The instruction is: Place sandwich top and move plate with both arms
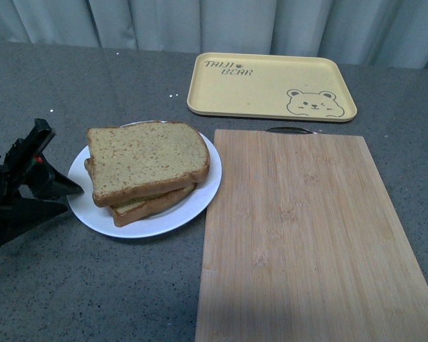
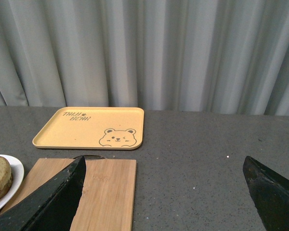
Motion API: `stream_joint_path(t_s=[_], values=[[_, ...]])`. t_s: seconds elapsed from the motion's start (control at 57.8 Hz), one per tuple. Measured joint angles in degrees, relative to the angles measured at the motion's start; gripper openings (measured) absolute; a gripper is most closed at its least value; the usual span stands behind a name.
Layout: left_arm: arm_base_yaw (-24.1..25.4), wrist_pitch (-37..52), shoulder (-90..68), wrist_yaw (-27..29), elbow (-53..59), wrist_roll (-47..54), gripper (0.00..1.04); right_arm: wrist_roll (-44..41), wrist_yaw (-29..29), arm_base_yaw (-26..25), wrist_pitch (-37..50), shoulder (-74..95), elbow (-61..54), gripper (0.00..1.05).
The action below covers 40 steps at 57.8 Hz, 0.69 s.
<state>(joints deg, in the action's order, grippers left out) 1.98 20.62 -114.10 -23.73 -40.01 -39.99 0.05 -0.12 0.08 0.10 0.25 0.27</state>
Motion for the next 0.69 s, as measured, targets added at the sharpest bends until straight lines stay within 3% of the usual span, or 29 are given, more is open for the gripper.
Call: stream_joint_path(t_s=[0.173,0.415,0.692], values=[[-0.6,-0.6,-1.1,-2.3,-2.0,0.4,0.05,0.0,0.0,0.0,0.0,0.0,0.0,0.95],[1.4,5.8,-0.8,-7.5,-0.5,-2.8,0.04,0.0,0.0,0.0,0.0,0.0,0.0,0.95],[3.4,26.3,1.9,-11.8,5.1,-17.4,0.04,0.0,0.0,0.0,0.0,0.0,0.0,0.95]])
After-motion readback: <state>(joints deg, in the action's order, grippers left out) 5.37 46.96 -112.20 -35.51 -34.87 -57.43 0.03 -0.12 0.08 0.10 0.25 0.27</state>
